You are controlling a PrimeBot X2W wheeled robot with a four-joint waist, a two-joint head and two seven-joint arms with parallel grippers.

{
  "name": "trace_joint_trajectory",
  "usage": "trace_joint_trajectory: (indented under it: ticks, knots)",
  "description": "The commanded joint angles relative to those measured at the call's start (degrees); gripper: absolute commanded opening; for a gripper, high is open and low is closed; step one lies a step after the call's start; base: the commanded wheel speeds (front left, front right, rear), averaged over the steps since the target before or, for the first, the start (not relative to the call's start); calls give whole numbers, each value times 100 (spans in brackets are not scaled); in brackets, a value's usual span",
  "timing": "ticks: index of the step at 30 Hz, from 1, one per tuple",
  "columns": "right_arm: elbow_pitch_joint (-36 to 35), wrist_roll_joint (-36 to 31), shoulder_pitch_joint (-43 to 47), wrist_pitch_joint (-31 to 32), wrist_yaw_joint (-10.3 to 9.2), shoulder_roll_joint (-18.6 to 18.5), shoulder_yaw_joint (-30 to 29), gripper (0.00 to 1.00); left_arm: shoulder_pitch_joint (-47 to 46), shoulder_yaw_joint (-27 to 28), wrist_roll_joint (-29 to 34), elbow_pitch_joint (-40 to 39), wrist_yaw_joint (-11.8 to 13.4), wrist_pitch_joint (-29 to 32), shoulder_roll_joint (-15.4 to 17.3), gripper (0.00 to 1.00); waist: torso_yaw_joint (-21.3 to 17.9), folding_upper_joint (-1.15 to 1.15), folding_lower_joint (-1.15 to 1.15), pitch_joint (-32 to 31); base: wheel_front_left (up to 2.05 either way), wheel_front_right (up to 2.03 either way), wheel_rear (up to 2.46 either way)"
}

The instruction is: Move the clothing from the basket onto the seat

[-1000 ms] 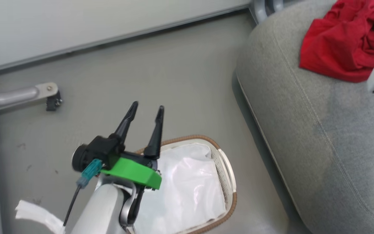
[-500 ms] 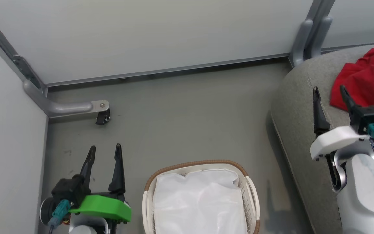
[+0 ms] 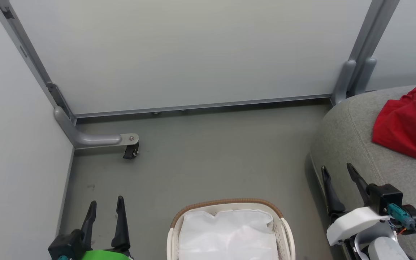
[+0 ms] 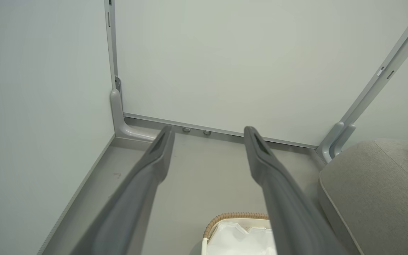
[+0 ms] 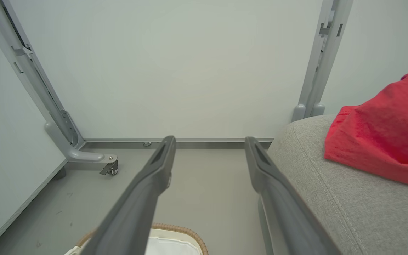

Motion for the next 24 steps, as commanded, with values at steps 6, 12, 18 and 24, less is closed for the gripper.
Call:
trace_joint_trajectory:
  ticks: [6, 12, 18, 24]
  knots:
    - [-71, 54, 214, -13, -8, -31, 131, 100, 131, -28, 2, -31, 47, -3, 5, 100, -116, 0, 1, -55, 0, 0, 0]
    - [-85, 65, 204, -13, -8, -31, 155, 100, 125, -50, 21, -15, 61, -2, 4, 100, -146, 0, 1, -55, 0, 0, 0]
    - [-60, 86, 215, -12, -8, -31, 159, 100, 73, -70, 33, 51, 57, -2, 4, 100, -122, 0, 1, -43, 0, 0, 0]
    - [-43, 112, 207, -13, -8, -31, 197, 100, 15, -79, 10, 130, 11, -2, 5, 100, -112, 0, 1, -31, 0, 0, 0]
